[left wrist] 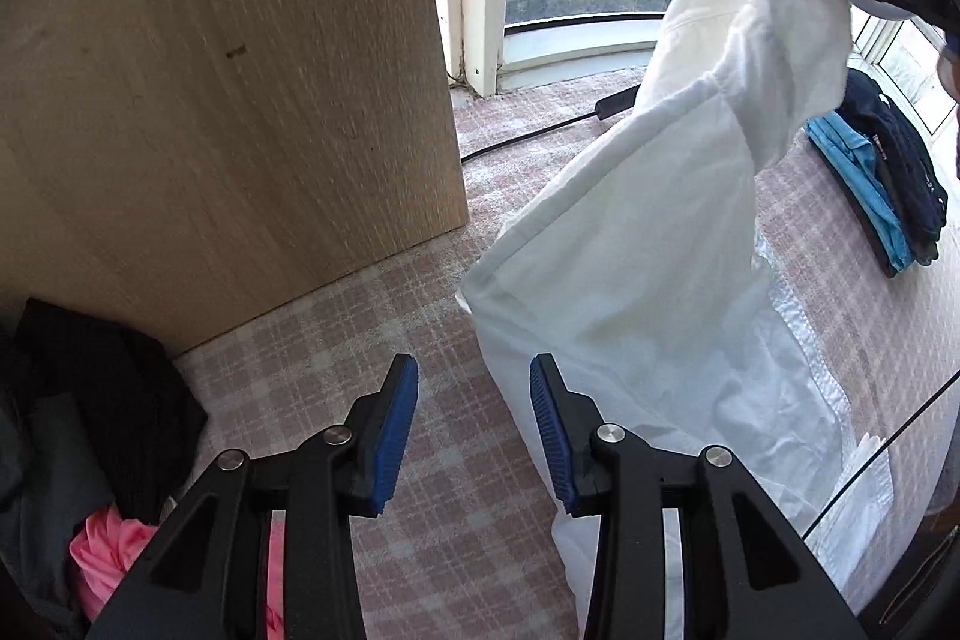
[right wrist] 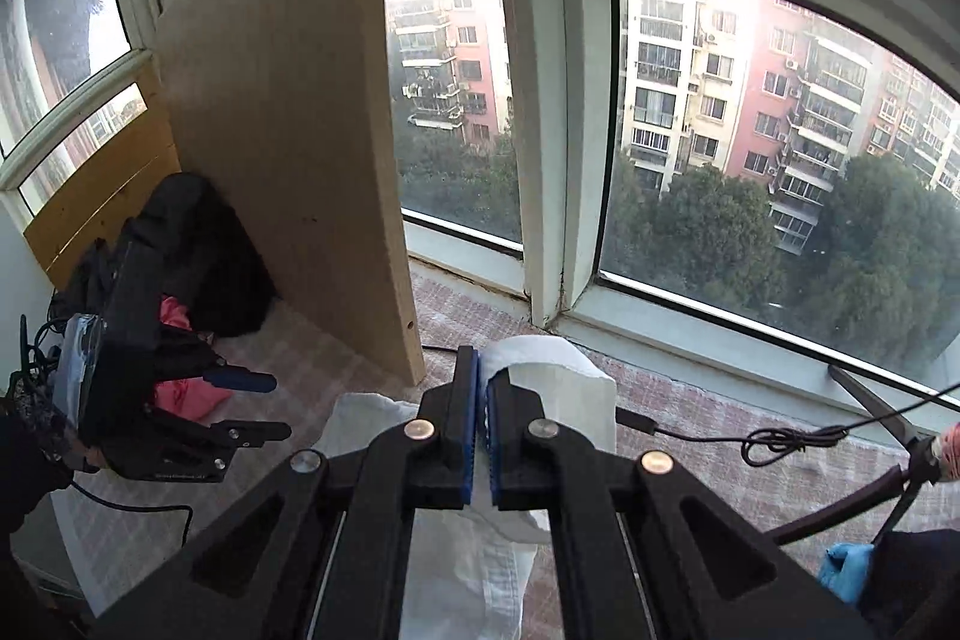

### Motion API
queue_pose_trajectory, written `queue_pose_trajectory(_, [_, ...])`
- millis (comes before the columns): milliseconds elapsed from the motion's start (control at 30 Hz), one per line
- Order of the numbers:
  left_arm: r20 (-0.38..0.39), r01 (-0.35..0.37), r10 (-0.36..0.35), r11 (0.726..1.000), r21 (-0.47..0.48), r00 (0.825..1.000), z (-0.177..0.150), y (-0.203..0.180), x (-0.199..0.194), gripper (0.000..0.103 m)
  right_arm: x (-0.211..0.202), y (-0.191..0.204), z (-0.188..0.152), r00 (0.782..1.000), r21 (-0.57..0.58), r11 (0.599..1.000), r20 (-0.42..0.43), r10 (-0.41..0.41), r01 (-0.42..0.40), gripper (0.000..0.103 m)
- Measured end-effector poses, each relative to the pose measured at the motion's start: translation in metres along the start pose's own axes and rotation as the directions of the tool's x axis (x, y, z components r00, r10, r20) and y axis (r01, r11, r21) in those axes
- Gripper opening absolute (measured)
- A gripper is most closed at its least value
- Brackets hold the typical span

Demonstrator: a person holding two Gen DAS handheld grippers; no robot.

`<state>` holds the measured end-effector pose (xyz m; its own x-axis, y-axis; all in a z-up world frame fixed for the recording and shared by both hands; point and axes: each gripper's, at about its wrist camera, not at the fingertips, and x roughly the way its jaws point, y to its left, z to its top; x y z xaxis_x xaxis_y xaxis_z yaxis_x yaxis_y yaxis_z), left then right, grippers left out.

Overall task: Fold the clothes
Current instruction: 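Move the right gripper to the shirt collar and pinch it, then lift the collar with the right gripper and fold it down onto the hem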

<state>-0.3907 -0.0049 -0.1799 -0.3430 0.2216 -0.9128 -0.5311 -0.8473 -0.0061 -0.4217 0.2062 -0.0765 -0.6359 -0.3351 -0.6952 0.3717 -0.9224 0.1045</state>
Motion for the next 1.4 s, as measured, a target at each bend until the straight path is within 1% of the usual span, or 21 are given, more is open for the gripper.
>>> queue_pose_trajectory(133, [0.023, 0.005, -0.005, 1.000, 0.009, 1.000, -0.015, -0.010, -0.023, 0.037, -0.051, 0.022, -0.023, 0.998, -0.045, 0.998, 0.055, -0.036, 0.039, 0.003])
queue_pose_trajectory(267, [0.045, 0.023, -0.023, 1.000, 0.010, 0.999, -0.029, -0.022, -0.039, 0.038, -0.098, 0.047, -0.053, 0.993, -0.044, 0.997, 0.106, -0.057, 0.062, 0.003])
queue_pose_trajectory(367, [0.041, 0.028, -0.029, 1.000, 0.014, 0.999, -0.043, -0.032, -0.042, 0.038, -0.136, 0.068, -0.088, 0.984, -0.034, 0.995, 0.150, -0.093, 0.099, 0.003])
queue_pose_trajectory(467, [0.033, 0.052, -0.053, 0.998, 0.018, 0.998, -0.064, -0.043, -0.046, 0.038, -0.167, 0.098, -0.139, 0.972, -0.064, 0.983, 0.174, -0.158, 0.171, 0.003])
queue_pose_trajectory(533, [0.019, 0.049, -0.049, 0.999, 0.017, 0.999, -0.082, -0.050, -0.051, 0.038, -0.178, 0.111, -0.176, 0.976, -0.042, 0.986, 0.156, -0.154, 0.162, 0.003])
queue_pose_trajectory(633, [0.003, 0.071, -0.071, 0.997, 0.005, 0.997, -0.110, -0.060, -0.056, 0.038, -0.187, 0.132, -0.230, 0.984, -0.038, 0.988, 0.102, -0.145, 0.149, 0.003])
queue_pose_trajectory(700, [-0.005, 0.087, -0.087, 0.996, 0.020, 0.996, -0.124, -0.068, -0.059, 0.038, -0.192, 0.142, -0.262, 0.990, -0.041, 0.990, 0.043, -0.131, 0.133, 0.003])
queue_pose_trajectory(767, [-0.015, 0.077, -0.077, 0.995, 0.055, 0.997, -0.126, -0.077, -0.059, 0.038, -0.187, 0.139, -0.283, 0.993, 0.005, 0.994, -0.047, -0.109, 0.110, 0.003])
queue_pose_trajectory(800, [-0.020, 0.073, -0.071, 0.995, 0.073, 0.997, -0.127, -0.081, -0.058, 0.038, -0.186, 0.136, -0.290, 0.990, 0.020, 0.992, -0.069, -0.126, 0.127, 0.003])
queue_pose_trajectory(867, [-0.017, 0.053, -0.052, 0.993, 0.105, 0.999, -0.127, -0.086, -0.060, 0.038, -0.188, 0.131, -0.294, 0.985, 0.037, 0.989, -0.094, -0.141, 0.146, 0.004])
queue_pose_trajectory(933, [-0.015, 0.079, -0.078, 0.992, 0.099, 0.997, -0.120, -0.083, -0.065, 0.038, -0.194, 0.119, -0.289, 0.987, 0.106, 0.984, -0.086, -0.137, 0.146, 0.007])
queue_pose_trajectory(967, [-0.015, 0.096, -0.095, 0.993, 0.072, 0.995, -0.115, -0.079, -0.068, 0.038, -0.195, 0.109, -0.286, 0.990, 0.154, 0.980, -0.085, -0.110, 0.122, 0.014])
queue_pose_trajectory(1000, [-0.014, 0.113, -0.113, 0.993, 0.046, 0.994, -0.110, -0.076, -0.071, 0.038, -0.193, 0.101, -0.284, 0.993, 0.189, 0.977, -0.083, -0.087, 0.101, 0.025])
queue_pose_trajectory(1067, [-0.023, 0.188, -0.189, 0.982, -0.032, 0.982, -0.101, -0.068, -0.077, 0.039, -0.185, 0.083, -0.280, 0.995, 0.255, 0.965, -0.091, -0.045, 0.067, 0.041])
queue_pose_trajectory(1133, [-0.025, 0.271, -0.275, 0.956, -0.112, 0.961, -0.090, -0.064, -0.079, 0.043, -0.168, 0.070, -0.279, 0.992, 0.340, 0.940, -0.123, 0.020, 0.023, 0.041])
queue_pose_trajectory(1167, [-0.030, 0.262, -0.267, 0.958, -0.114, 0.963, -0.083, -0.067, -0.081, 0.044, -0.159, 0.063, -0.278, 0.989, 0.387, 0.922, -0.135, 0.058, -0.001, 0.041])
queue_pose_trajectory(1233, [-0.039, 0.245, -0.251, 0.962, -0.118, 0.967, -0.069, -0.073, -0.084, 0.045, -0.138, 0.056, -0.280, 0.978, 0.444, 0.896, -0.193, 0.078, 0.016, 0.041])
queue_pose_trajectory(1267, [-0.042, 0.232, -0.238, 0.966, -0.113, 0.970, -0.062, -0.076, -0.086, 0.046, -0.129, 0.056, -0.281, 0.972, 0.441, 0.897, -0.224, 0.073, 0.034, 0.041])
queue_pose_trajectory(1300, [-0.044, 0.220, -0.225, 0.969, -0.110, 0.973, -0.056, -0.079, -0.087, 0.049, -0.119, 0.056, -0.282, 0.965, 0.438, 0.898, -0.254, 0.068, 0.052, 0.041])
queue_pose_trajectory(1367, [-0.074, 0.239, -0.255, 0.954, -0.181, 0.964, -0.042, -0.074, -0.082, 0.054, -0.107, 0.060, -0.285, 0.953, 0.419, 0.905, -0.296, 0.063, 0.071, 0.041])
queue_pose_trajectory(1400, [-0.095, 0.249, -0.275, 0.942, -0.224, 0.957, -0.037, -0.069, -0.078, 0.054, -0.101, 0.063, -0.287, 0.947, 0.410, 0.909, -0.317, 0.060, 0.080, 0.041])
